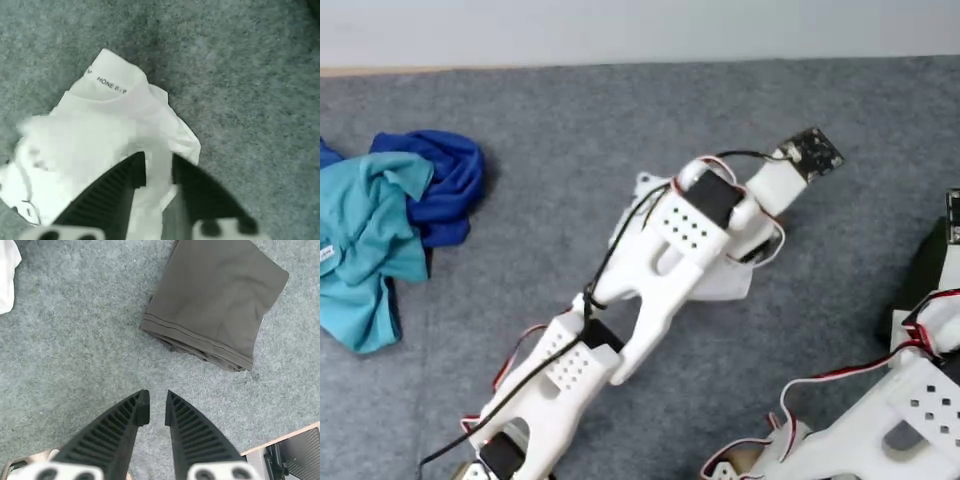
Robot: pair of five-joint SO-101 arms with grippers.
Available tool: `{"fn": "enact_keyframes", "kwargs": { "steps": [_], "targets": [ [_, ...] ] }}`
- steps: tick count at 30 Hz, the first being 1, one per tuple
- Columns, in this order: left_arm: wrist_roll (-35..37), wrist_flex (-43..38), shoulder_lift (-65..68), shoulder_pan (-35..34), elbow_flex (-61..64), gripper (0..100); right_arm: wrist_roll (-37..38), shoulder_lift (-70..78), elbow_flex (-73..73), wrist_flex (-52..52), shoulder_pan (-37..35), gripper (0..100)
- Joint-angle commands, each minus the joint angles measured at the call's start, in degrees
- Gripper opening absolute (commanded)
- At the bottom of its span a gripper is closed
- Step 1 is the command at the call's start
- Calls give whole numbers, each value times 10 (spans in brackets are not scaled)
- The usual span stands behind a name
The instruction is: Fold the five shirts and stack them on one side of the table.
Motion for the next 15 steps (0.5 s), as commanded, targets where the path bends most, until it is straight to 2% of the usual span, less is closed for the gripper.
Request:
{"fn": "enact_keyframes", "kwargs": {
  "steps": [1, 8, 11, 15],
  "targets": [
    [5, 20, -16, 3, -46, 222, 11, -15, -4, 21, 3, 61],
    [1, 20, -73, -28, -61, 222, 11, -15, -4, 22, 3, 61],
    [3, 20, -95, -72, -61, 215, 11, -15, -4, 21, 2, 61],
    [3, 20, -112, -154, -61, 136, 7, -10, -4, 19, 0, 64]
  ]
}}
